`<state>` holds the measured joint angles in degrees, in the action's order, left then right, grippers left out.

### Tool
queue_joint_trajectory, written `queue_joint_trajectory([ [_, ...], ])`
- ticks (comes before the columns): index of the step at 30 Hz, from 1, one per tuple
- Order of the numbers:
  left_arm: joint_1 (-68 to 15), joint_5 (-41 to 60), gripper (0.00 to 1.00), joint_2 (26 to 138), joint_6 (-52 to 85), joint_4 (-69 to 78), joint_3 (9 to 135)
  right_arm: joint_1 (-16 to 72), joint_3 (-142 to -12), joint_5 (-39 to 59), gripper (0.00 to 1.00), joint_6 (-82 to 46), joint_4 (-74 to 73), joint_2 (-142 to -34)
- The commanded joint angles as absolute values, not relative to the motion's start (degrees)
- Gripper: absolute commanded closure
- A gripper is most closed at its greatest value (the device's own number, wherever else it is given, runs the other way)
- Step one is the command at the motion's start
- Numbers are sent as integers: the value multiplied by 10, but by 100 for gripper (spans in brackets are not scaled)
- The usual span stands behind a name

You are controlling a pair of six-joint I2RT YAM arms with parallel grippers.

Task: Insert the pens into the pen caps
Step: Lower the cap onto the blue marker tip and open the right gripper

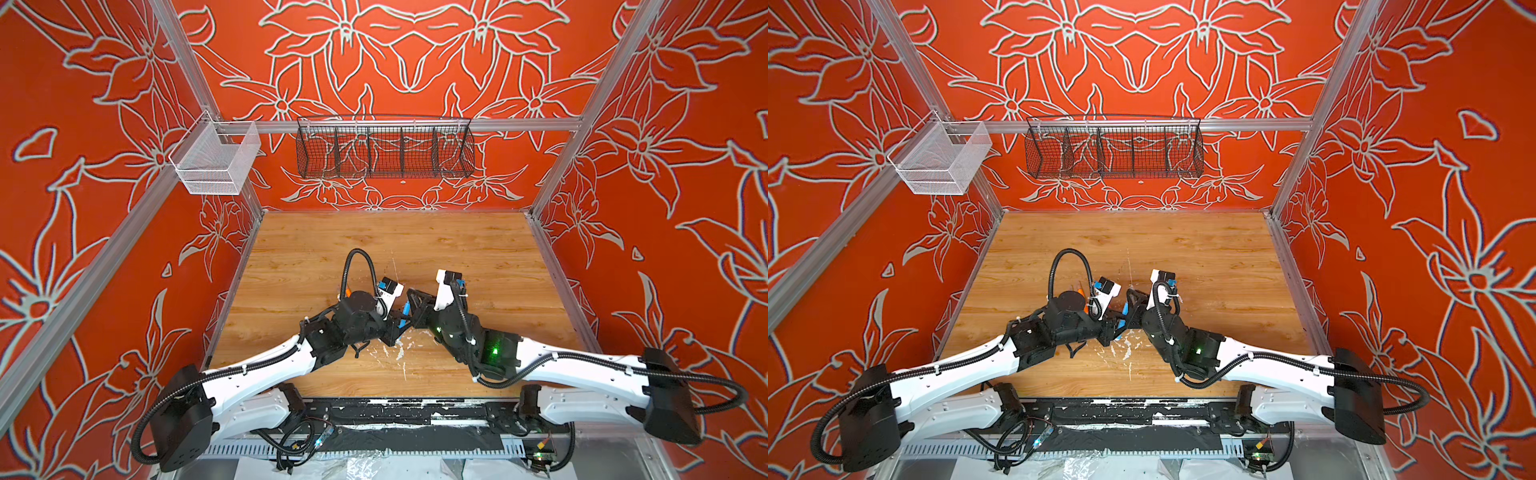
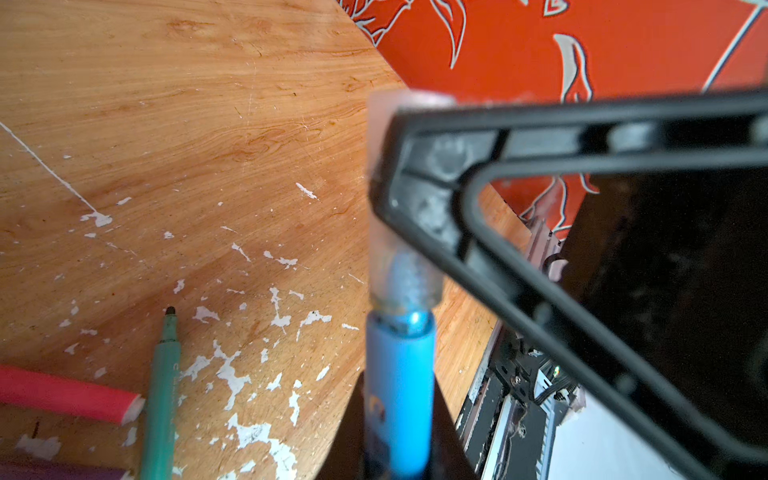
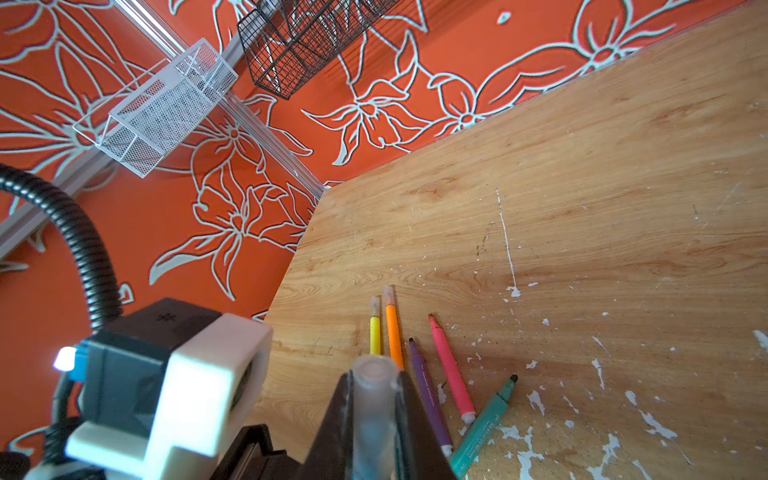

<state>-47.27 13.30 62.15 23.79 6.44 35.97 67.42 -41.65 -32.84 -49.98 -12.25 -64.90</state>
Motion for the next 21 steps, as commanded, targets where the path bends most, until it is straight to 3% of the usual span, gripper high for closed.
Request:
queue_joint_trajectory([
  [1, -470, 107, 100, 611, 233, 94, 365, 701, -420, -290, 89, -507, -100, -649],
  [13, -470, 115, 100, 610, 231, 99, 363, 702, -382, -295, 56, -491, -98, -556],
  [21, -470, 140, 100, 608, 224, 119, 356, 692, -372, -325, 53, -420, -74, -461],
])
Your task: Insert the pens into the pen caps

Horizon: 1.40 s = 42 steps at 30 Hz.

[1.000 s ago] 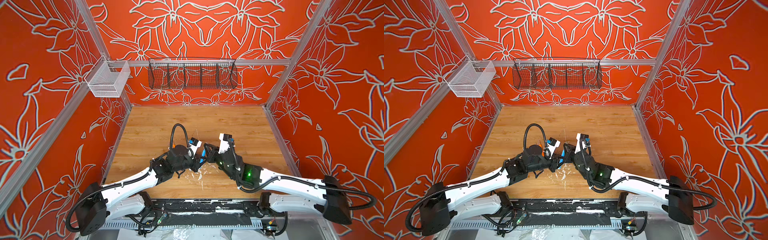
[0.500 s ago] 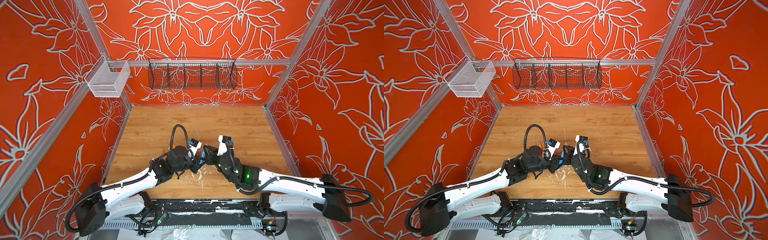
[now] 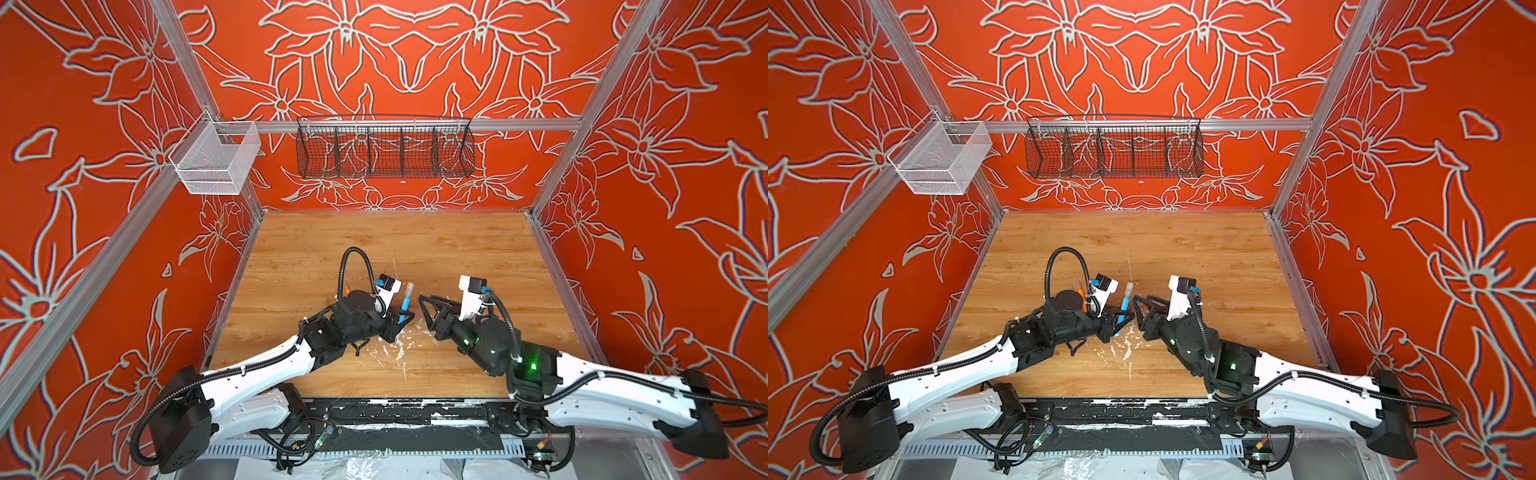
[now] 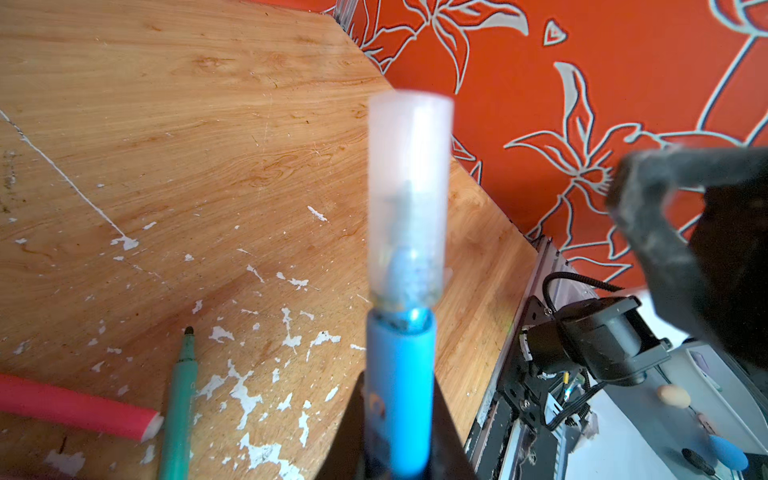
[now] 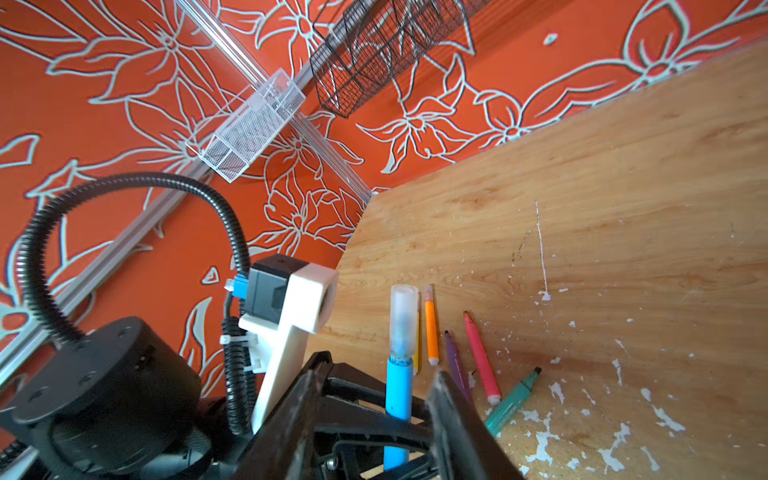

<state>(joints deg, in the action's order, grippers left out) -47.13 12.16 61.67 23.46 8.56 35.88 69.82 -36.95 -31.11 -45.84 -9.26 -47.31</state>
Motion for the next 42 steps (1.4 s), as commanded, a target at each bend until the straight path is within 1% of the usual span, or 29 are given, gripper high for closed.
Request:
queue_joint_trajectory([
  [1, -470, 149, 100, 608, 223, 125, 353, 684, -382, -316, 53, -412, -64, -460],
  [5, -470, 174, 100, 607, 218, 142, 348, 630, -412, -246, 53, -418, -34, -470],
  [8, -470, 186, 100, 603, 215, 149, 344, 568, -415, -159, 50, -437, -44, -483],
  [10, -470, 192, 100, 601, 214, 155, 341, 535, -411, -91, 48, -435, -81, -497],
  [13, -470, 201, 100, 600, 214, 159, 339, 517, -405, -28, 45, -424, -135, -512],
  [18, -470, 219, 100, 599, 213, 174, 334, 505, -384, 25, 45, -426, -213, -532],
  [21, -470, 224, 100, 601, 212, 175, 335, 498, -382, 45, 45, -438, -230, -548],
  [23, -470, 227, 100, 600, 213, 176, 335, 497, -380, 49, 48, -444, -239, -556],
  [25, -471, 228, 100, 598, 211, 177, 335, 496, -381, 49, 55, -449, -240, -563],
  [35, -471, 224, 100, 592, 209, 177, 331, 495, -384, 34, 59, -455, -221, -569],
  [37, -471, 224, 100, 593, 210, 178, 331, 494, -383, 34, 62, -461, -221, -575],
  [38, -471, 224, 100, 593, 209, 178, 331, 494, -384, 34, 65, -463, -221, -579],
  [42, -471, 221, 100, 592, 208, 174, 332, 494, -390, 40, 74, -473, -220, -599],
])
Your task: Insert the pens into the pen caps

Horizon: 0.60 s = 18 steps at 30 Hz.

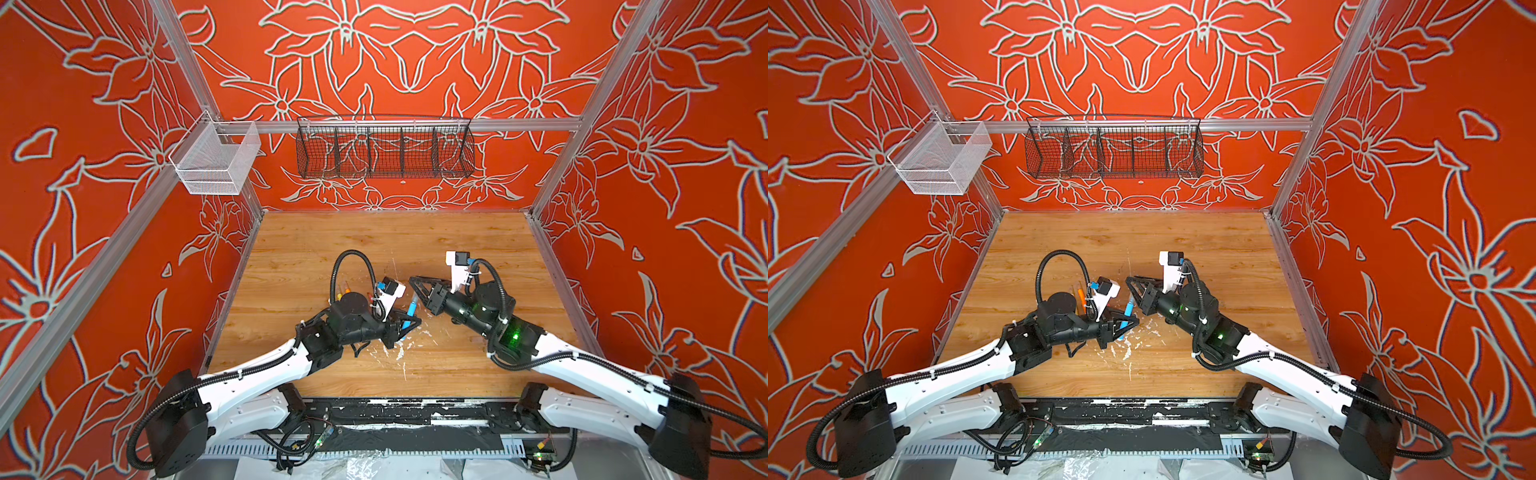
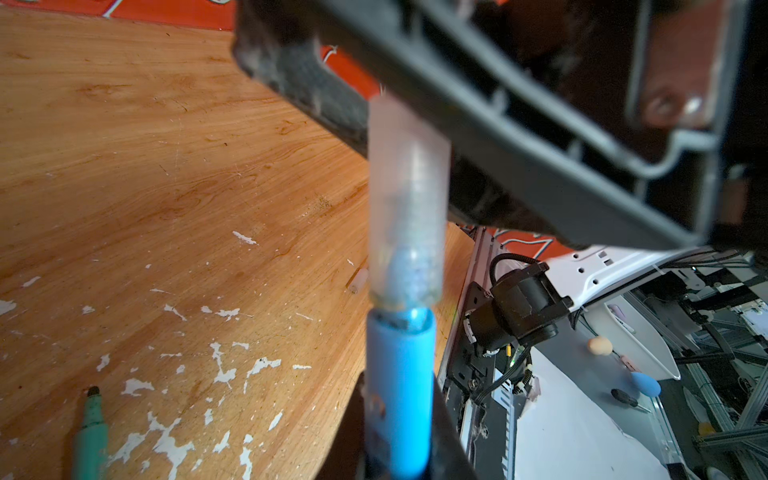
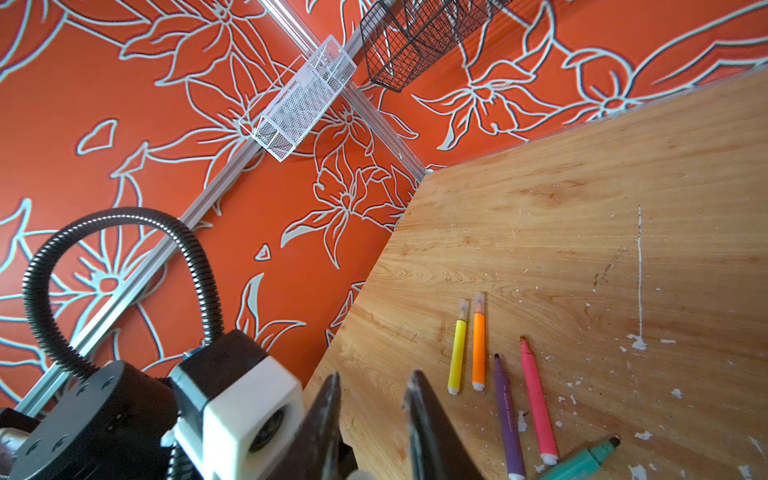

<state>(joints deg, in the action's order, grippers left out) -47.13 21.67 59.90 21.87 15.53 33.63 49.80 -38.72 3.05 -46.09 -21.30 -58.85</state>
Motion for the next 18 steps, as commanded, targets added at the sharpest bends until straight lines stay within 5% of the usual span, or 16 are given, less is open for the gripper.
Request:
queue_joint_trajectory([
  [1, -471, 220, 100, 591, 207, 173, 332, 494, -391, 42, 74, -476, -221, -602],
  [9, -471, 198, 100, 584, 195, 158, 338, 514, -410, -9, 99, -490, -142, -602],
  [13, -471, 81, 100, 580, 153, 105, 364, 573, -442, -114, 100, -486, -60, -613],
  [18, -471, -38, 100, 570, 126, 75, 391, 600, -460, -132, 100, -500, -47, -647],
])
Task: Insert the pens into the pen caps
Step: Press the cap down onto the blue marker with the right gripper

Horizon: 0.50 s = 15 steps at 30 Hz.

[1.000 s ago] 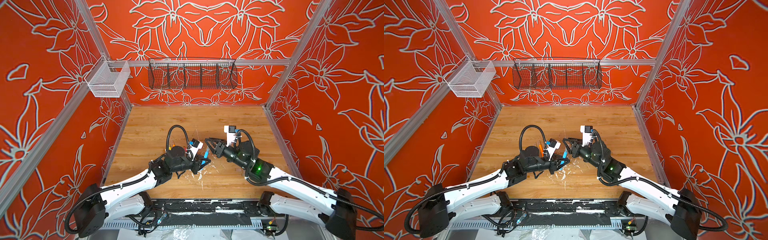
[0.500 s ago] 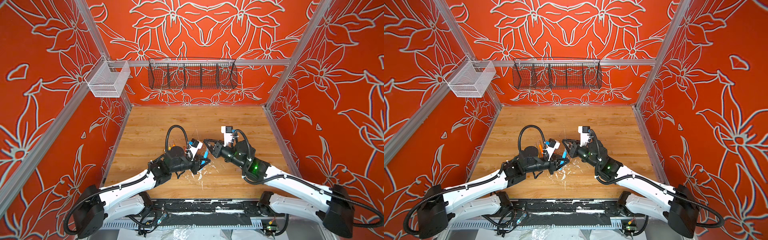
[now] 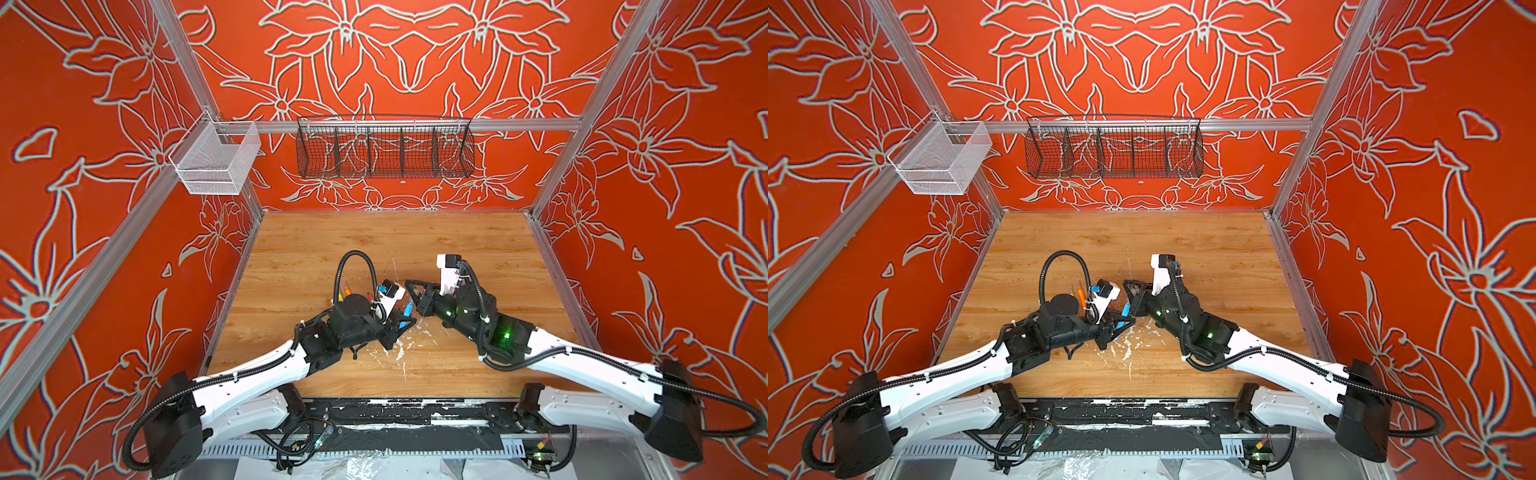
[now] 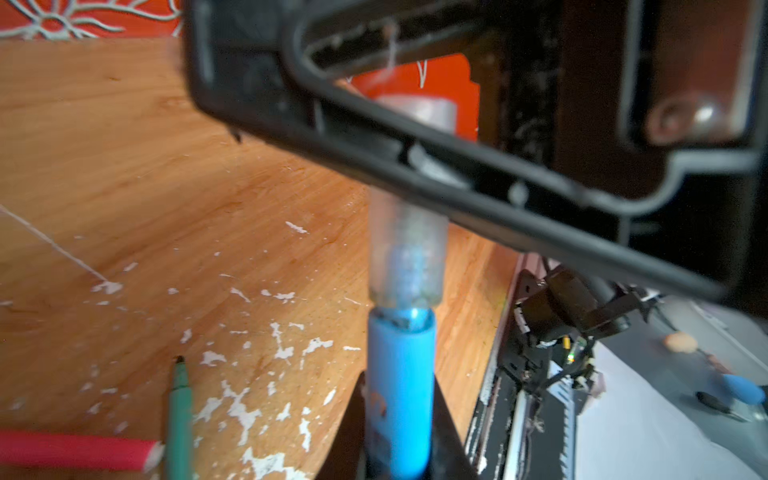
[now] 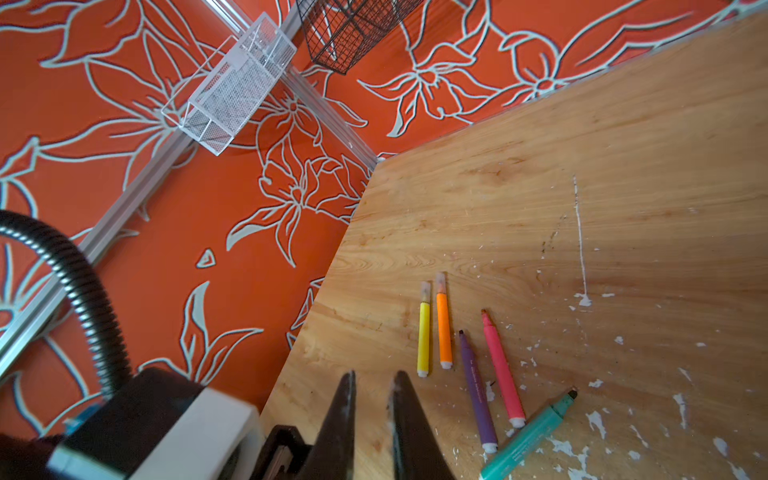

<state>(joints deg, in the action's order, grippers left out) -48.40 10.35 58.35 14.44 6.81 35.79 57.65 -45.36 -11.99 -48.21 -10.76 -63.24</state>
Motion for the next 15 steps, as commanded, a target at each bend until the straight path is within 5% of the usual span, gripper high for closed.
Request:
queue_joint_trajectory([
  [1, -471, -64, 100, 570, 124, 75, 394, 604, -463, -132, 100, -501, -48, -652],
  [6, -468, -121, 100, 554, 117, 109, 411, 622, -462, -120, 100, -495, -65, -662],
  [15, -425, -66, 100, 615, 132, 110, 526, 674, -446, -125, 100, -476, -71, -689],
])
